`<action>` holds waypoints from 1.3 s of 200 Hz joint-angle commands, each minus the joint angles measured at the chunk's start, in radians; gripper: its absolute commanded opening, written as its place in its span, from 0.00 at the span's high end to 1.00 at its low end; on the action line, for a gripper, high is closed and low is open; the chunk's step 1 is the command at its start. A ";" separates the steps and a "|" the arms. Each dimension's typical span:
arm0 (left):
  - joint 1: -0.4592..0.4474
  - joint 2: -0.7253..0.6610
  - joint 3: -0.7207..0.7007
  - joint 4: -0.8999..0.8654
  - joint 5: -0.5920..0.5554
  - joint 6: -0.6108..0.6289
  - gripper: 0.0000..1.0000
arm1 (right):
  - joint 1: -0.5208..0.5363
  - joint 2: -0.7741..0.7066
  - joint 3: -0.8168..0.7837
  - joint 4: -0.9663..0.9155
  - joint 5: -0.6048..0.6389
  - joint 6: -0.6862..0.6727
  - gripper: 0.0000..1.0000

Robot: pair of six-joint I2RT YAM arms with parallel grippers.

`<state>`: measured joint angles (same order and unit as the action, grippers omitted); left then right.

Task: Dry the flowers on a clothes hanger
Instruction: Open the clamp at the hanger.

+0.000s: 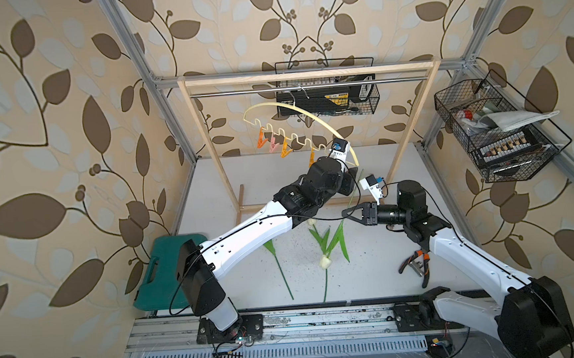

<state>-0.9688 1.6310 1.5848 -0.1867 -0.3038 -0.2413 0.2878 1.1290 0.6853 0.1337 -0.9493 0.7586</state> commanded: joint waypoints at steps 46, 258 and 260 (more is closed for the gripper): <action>-0.008 0.058 0.107 -0.050 -0.073 -0.015 0.41 | 0.005 -0.007 0.010 -0.017 0.009 -0.026 0.99; -0.099 0.178 0.289 -0.164 -0.347 -0.023 0.66 | -0.011 -0.017 -0.007 -0.009 0.004 -0.024 0.99; -0.099 0.176 0.288 -0.164 -0.342 -0.022 0.66 | -0.012 -0.017 -0.007 -0.009 0.003 -0.024 0.99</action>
<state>-1.0622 1.8385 1.8404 -0.3447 -0.6296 -0.2630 0.2802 1.1137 0.6853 0.1230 -0.9455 0.7513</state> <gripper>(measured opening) 0.344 0.048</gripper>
